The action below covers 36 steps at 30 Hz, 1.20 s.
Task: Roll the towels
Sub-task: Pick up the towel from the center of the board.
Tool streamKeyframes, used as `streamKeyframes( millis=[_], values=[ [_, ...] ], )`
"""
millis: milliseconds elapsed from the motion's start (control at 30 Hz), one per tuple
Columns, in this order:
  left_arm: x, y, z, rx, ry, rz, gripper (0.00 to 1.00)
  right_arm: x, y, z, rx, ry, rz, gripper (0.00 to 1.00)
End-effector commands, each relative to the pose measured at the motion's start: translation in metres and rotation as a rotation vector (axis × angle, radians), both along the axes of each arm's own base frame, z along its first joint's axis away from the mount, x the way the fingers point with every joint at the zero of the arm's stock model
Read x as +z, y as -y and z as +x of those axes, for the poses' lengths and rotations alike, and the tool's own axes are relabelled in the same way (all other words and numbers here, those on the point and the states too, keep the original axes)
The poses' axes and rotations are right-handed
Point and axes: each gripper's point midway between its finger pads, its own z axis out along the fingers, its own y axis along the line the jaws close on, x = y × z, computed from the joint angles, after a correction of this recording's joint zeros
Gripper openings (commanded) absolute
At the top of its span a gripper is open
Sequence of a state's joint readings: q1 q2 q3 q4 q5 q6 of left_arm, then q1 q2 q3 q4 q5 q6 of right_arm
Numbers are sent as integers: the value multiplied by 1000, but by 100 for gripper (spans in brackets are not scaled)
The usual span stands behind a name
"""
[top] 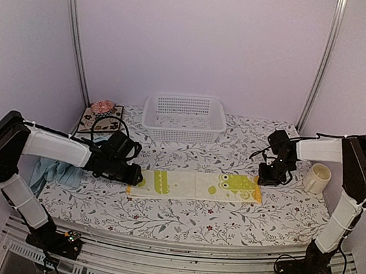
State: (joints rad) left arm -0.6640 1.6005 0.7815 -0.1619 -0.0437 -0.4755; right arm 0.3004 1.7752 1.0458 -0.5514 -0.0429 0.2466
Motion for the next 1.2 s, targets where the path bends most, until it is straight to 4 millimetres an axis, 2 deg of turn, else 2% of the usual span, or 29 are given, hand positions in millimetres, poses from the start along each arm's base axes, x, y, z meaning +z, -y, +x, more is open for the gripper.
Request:
streamKeyframes(
  millis=[0,133,267,400,633,767,1167],
  values=[
    [0,4,3,-4,5,21,37,3,6,23,-21,51,-52,27],
    [-1,3,4,-1,0,43,37,5,3,26,-6,40,-41,28],
    [7,4,7,2,16,36,43,29,-7,20,7,65,30,43],
    [16,6,8,3,32,17,45,38,-18,6,18,55,118,49],
    [30,9,8,-15,61,-12,47,22,-20,-20,22,1,160,50],
    [34,10,6,-17,68,-22,48,13,-18,-28,15,-25,161,50],
    [35,13,6,-13,69,-41,49,-6,-23,-26,15,-57,177,47]
  ],
)
